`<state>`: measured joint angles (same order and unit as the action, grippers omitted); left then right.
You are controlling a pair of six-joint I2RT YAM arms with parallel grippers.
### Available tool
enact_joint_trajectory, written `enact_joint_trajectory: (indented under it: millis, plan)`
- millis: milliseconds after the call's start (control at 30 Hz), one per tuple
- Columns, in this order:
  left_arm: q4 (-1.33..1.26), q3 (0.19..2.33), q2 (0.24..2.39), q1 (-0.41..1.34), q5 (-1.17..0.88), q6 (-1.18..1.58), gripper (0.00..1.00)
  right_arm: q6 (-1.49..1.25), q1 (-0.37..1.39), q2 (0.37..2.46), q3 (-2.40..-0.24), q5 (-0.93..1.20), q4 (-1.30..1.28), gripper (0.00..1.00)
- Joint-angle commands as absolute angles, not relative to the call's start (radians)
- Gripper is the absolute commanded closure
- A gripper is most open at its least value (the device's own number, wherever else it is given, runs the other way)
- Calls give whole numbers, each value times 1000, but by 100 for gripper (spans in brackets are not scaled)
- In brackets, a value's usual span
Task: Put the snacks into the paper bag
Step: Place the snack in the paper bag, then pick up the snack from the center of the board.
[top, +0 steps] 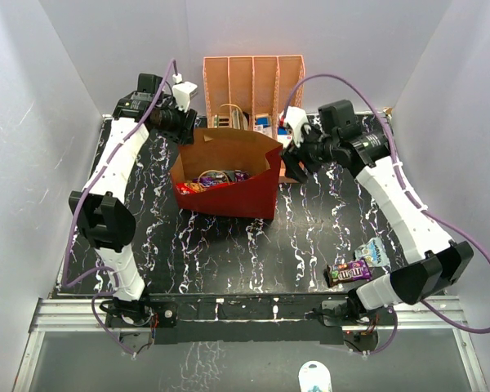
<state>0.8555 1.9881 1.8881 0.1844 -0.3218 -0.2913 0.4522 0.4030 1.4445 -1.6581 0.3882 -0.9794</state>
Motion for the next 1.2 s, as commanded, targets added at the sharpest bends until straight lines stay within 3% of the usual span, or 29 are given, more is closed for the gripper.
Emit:
enact_joint_trajectory:
  millis: [0, 433, 867, 1167]
  plan:
    - [874, 2014, 1800, 181, -327, -292, 51, 561, 391, 1380, -1510, 339, -1127, 35]
    - [857, 1977, 1782, 181, -327, -287, 53, 681, 390, 1358, -1103, 184, -1298, 31]
    - [847, 1972, 1797, 181, -302, -293, 53, 720, 392, 1458, -967, 50, -1289, 29]
    - [850, 1985, 1823, 181, -291, -287, 53, 757, 410, 1500, -915, 82, -1242, 27]
